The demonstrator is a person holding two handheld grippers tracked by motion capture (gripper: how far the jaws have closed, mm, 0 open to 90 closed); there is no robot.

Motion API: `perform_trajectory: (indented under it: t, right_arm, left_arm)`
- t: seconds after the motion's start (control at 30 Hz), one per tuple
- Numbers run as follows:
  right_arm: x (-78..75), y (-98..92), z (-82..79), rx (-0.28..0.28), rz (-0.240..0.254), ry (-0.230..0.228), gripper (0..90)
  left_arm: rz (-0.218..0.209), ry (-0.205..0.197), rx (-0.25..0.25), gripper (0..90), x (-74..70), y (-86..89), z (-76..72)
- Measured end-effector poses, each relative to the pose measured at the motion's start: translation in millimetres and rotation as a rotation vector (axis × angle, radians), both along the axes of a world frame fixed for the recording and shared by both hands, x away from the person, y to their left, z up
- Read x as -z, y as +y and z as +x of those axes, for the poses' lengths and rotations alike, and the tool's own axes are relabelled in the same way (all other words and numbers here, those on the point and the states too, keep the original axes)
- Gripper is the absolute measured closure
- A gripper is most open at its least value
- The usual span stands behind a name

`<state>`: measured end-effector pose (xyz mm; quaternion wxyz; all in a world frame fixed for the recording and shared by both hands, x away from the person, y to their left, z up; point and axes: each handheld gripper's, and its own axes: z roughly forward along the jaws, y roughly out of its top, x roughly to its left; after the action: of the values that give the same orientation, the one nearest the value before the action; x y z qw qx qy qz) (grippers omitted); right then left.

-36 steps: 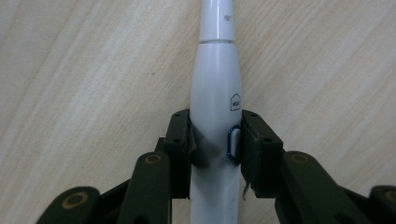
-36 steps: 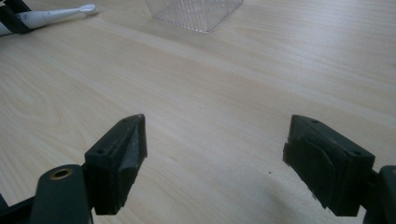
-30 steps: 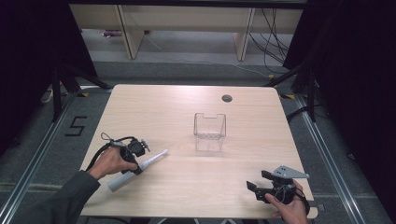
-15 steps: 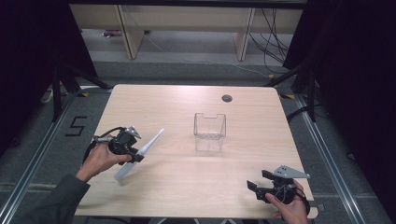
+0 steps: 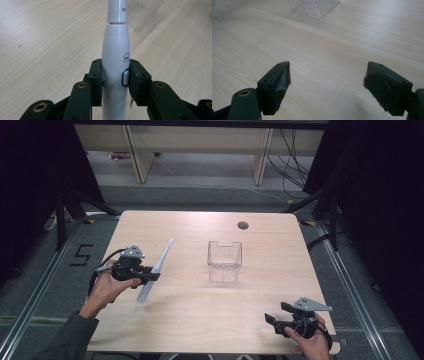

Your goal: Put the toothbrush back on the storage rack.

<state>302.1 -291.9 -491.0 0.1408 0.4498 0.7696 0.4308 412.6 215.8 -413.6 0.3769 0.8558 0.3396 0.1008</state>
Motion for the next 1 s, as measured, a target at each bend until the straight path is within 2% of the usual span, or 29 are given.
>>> perform_trajectory:
  t: [0.07,0.1,0.13,0.27,0.37,0.4,0.47,0.53,0.6,0.63,0.73,0.77,0.87,0.9,1.0]
  right_arm:
    - [0.3,0.0,0.4,-0.001,0.007,-0.007,20.9]
    - [-0.2,-0.2,0.1,-0.001,0.002,0.0,20.9]
    - [-0.3,1.2,-1.1,0.008,0.014,0.019,20.9]
    - [-0.5,1.8,-1.4,0.012,0.016,0.027,20.9]
    - [-0.4,1.5,-1.2,0.01,0.017,0.019,20.9]
    - [-0.2,0.1,0.0,-0.001,0.003,-0.001,20.9]
    - [0.0,0.0,0.1,-0.001,0.0,0.0,20.9]
    - [-0.5,1.6,-1.4,0.009,0.021,0.025,20.9]
    - [-0.5,1.6,-1.4,0.01,0.02,0.024,20.9]
    - [-0.5,1.7,-1.5,0.01,0.02,0.024,20.9]
    - [-0.3,1.5,-1.2,0.01,0.016,0.022,20.9]
    - [-0.4,1.6,-1.2,0.01,0.018,0.024,20.9]
    - [-0.6,1.6,-1.4,0.01,0.021,0.024,20.9]
    - [-0.5,1.5,-1.3,0.009,0.022,0.023,20.9]
    - [0.2,1.7,-0.9,0.008,0.033,0.014,20.9]
  left_arm:
    - [0.0,-0.014,-0.002,66.3,-1.9,1.2,0.6]
    - [-0.026,-0.022,-0.019,66.3,-2.8,0.8,1.1]
    - [-0.027,-0.026,-0.024,66.3,-3.4,0.9,0.9]
    - [-0.03,-0.041,-0.022,66.3,-3.7,-3.3,2.1]
    - [-0.043,-0.067,-0.04,66.3,-4.4,-5.9,3.3]
    - [-0.049,-0.069,-0.036,66.3,-5.3,-5.7,4.4]
    - [-0.06,-0.074,-0.041,66.3,-5.9,-6.2,5.9]
    - [-0.056,-0.086,-0.049,66.3,-6.8,-7.1,6.9]
    - [-0.071,-0.096,-0.06,66.3,-8.2,-8.8,7.6]
    - [-0.083,-0.096,-0.056,66.4,-9.4,-9.9,8.4]
    - [-0.081,-0.098,-0.044,66.4,-12.7,-11.5,10.0]
    - [-0.101,-0.114,-0.053,66.4,-16.3,-15.1,11.5]
    - [-0.107,-0.12,-0.041,66.3,-19.8,-16.8,13.6]
    - [-0.131,-0.138,-0.055,66.3,-22.6,-21.2,15.0]
    - [-0.128,-0.148,-0.043,66.3,-27.6,-25.1,18.7]
